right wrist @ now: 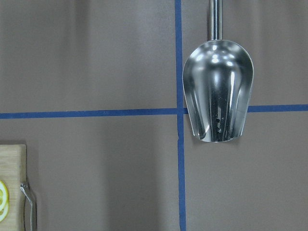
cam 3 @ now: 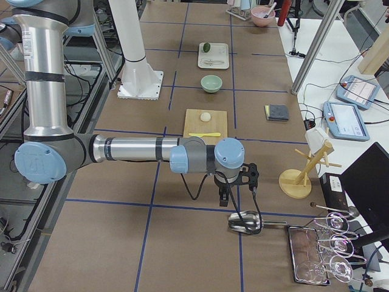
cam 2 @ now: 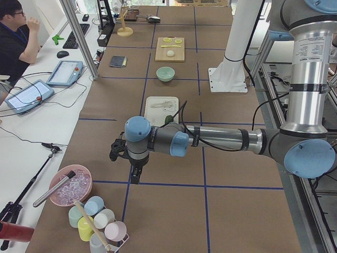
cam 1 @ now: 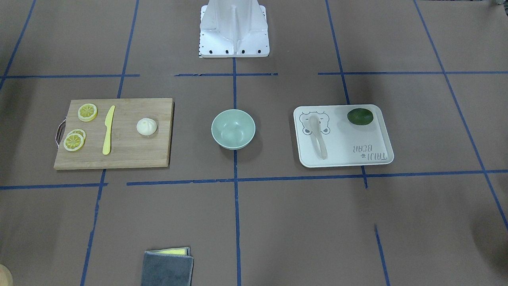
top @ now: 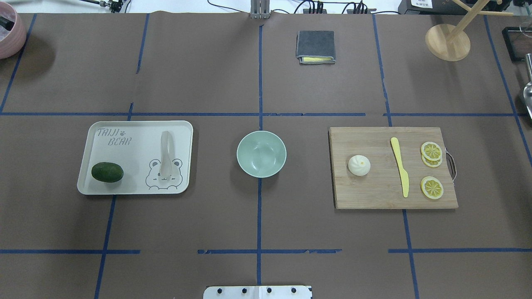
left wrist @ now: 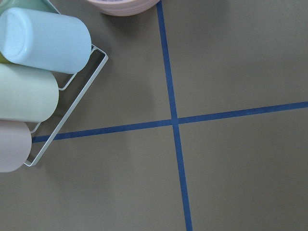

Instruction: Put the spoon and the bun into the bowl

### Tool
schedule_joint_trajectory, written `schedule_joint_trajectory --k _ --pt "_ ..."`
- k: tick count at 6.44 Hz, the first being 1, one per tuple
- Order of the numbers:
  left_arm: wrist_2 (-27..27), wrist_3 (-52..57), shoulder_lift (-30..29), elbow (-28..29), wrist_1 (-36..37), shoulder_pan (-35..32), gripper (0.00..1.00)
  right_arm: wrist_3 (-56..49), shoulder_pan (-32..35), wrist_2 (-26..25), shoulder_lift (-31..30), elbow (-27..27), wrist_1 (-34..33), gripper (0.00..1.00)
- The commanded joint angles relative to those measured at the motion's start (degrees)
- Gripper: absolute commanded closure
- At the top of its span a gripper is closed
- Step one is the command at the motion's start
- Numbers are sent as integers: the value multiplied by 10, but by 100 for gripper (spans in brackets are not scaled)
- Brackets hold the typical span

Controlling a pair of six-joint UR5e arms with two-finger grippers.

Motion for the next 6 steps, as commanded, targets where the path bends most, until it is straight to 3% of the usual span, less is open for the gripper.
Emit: schedule_joint_trajectory --k 1,3,6 --pt "1 -1 1 -26 -2 -1 0 2 0 0 2 1 1 0" --pt "4 -25 -34 -97 -2 6 0 5 -1 0 2 0 1 0" --pt "8 -291 -68 -208 -4 177 0 22 -6 1 36 -1 -1 0"
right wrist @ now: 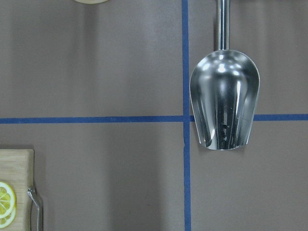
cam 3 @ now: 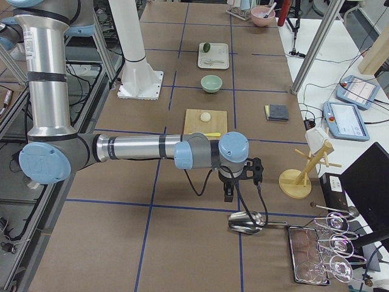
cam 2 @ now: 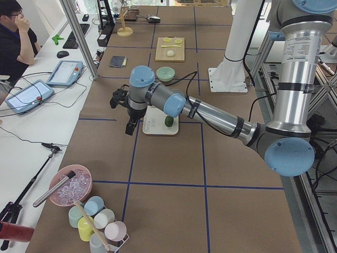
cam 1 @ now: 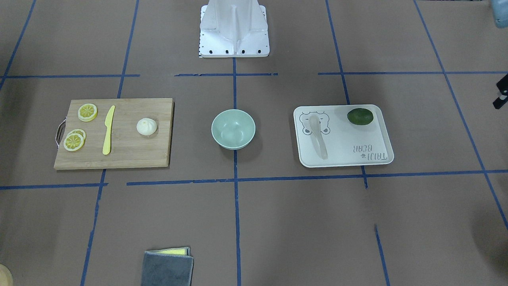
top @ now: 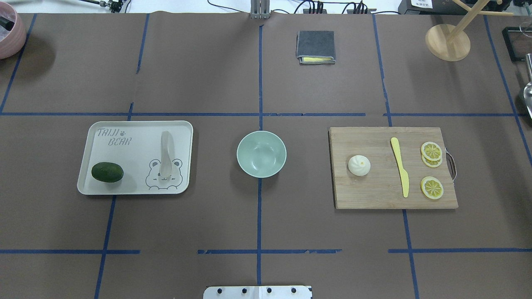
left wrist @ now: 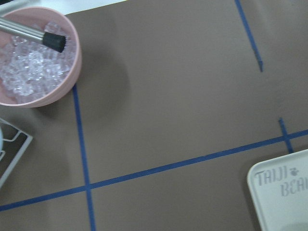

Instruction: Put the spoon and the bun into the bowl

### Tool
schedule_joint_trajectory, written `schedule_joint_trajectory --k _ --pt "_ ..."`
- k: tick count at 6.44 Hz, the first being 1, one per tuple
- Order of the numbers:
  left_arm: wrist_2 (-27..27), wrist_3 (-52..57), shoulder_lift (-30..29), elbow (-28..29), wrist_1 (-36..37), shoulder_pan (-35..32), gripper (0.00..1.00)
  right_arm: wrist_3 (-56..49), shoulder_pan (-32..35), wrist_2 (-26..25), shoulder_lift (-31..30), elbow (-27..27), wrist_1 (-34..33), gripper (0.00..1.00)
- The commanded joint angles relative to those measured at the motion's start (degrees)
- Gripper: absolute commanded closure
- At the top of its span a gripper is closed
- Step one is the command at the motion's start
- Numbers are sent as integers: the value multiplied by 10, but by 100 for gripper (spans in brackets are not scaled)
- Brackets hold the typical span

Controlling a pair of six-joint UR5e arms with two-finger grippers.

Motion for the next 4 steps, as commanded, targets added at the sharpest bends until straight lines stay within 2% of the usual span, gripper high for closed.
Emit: schedule_joint_trajectory --k 1,2,3,4 --pt "28 -179 -56 -32 -2 111 0 19 -9 0 7 -1 3 0" --pt "83 -284 -105 -18 -2 191 0 41 -24 0 10 21 3 0" --pt "125 -352 -141 8 -3 247 0 114 -44 -1 14 54 4 0" --pt "165 -403 -161 53 -33 300 0 177 -78 -2 16 88 17 0"
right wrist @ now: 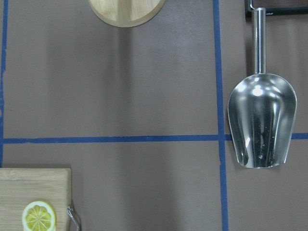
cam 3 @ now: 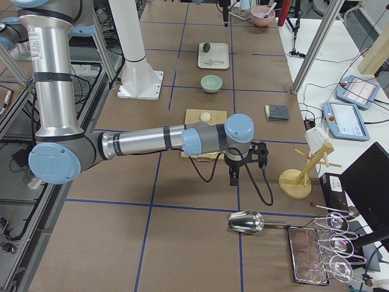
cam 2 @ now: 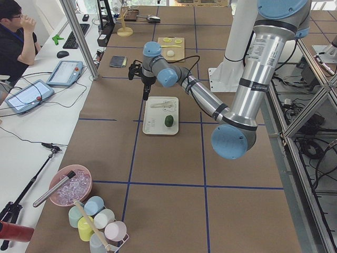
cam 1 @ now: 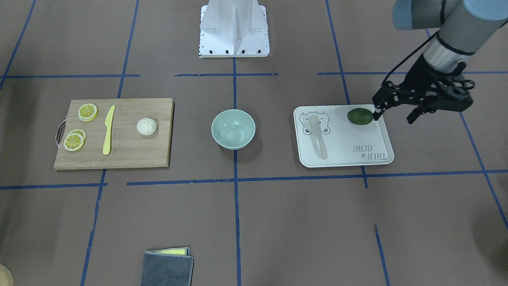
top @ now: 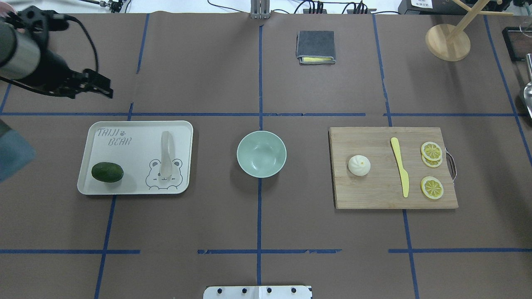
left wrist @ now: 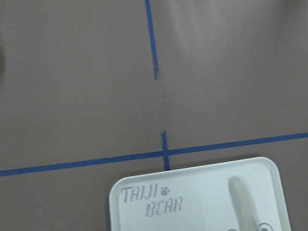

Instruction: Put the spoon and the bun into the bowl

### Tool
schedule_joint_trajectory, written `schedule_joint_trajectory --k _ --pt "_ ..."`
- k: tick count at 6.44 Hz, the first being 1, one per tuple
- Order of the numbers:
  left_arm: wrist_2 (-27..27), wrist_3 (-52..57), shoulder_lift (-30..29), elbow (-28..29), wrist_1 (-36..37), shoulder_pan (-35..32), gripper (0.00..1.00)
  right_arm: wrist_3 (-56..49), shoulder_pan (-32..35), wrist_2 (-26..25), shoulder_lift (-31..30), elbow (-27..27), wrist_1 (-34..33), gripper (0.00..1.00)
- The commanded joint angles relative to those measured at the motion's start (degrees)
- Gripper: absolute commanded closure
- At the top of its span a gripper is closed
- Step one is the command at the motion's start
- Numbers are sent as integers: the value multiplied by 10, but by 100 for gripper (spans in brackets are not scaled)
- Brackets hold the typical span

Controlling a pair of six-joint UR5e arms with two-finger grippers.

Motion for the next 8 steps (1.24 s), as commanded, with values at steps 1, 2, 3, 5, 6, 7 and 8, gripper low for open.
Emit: schedule_joint_trajectory --k 1,2,3,5,6,7,8 --pt "94 -99 -42 74 -49 94 0 137 -56 -4 6 64 29 0" --pt "115 -113 -54 103 -52 118 0 167 -80 -6 7 85 33 0" --pt "133 -124 -58 127 -69 146 0 192 -92 -5 15 94 33 0" --pt "136 -142 -58 167 -122 149 4 224 -120 -7 34 97 33 0" --pt "136 -142 -59 173 -127 151 9 225 -124 -4 46 97 32 0" --pt "137 -142 -58 174 -127 161 15 248 -133 -7 48 98 32 0" --pt "137 -144 -58 182 -127 166 17 254 -137 -7 57 98 32 0"
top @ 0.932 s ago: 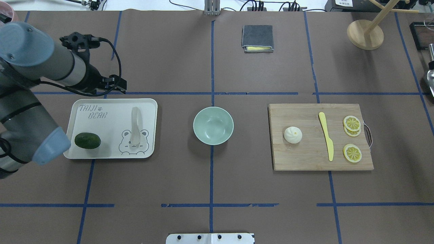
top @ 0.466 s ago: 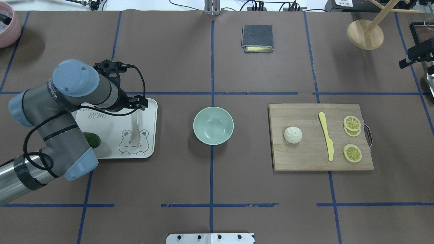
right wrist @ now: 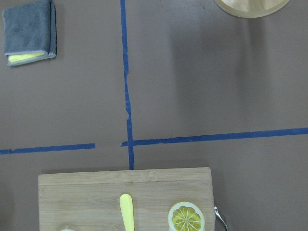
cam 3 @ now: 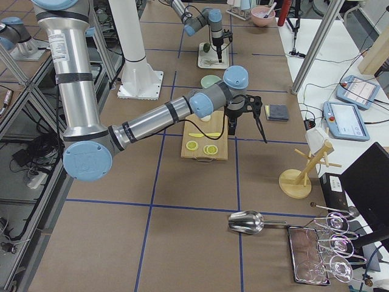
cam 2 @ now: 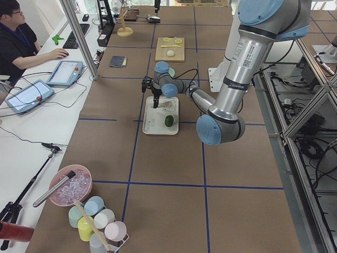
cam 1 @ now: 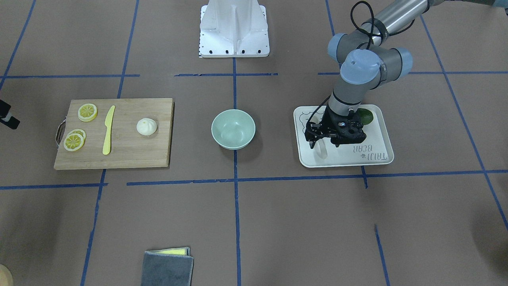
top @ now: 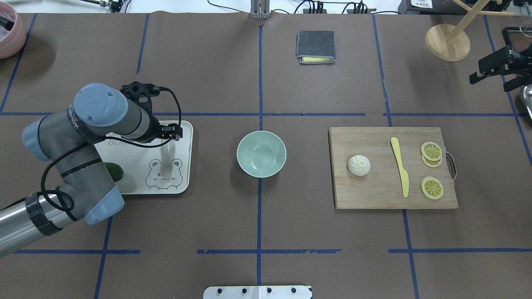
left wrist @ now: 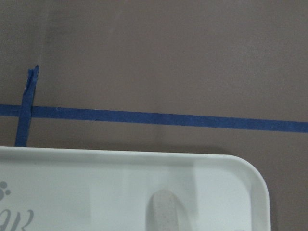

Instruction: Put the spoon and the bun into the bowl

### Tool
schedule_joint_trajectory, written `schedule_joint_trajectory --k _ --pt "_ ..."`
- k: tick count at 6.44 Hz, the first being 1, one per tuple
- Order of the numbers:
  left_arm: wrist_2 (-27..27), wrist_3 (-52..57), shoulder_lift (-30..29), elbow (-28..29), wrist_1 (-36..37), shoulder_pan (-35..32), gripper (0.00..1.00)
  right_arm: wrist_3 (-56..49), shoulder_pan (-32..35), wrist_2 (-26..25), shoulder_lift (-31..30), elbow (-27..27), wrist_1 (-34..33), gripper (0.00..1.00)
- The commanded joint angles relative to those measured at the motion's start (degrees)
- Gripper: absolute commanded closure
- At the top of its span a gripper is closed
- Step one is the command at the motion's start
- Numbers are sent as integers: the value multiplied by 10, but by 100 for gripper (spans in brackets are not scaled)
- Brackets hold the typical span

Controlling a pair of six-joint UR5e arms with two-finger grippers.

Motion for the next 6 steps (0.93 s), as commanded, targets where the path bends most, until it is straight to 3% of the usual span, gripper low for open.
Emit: schedule_joint_trajectory --k 1,3,4,6 --pt "0 -8 -1 9 -1 11 19 11 -7 -1 9 0 0 0" --pt "1 -10 0 5 0 13 33 11 -7 -1 9 0 0 0" --pt "1 -10 0 0 2 13 46 11 -7 -1 9 0 0 0" --pt "1 -21 1 -1 6 12 96 11 -10 -1 10 0 0 0"
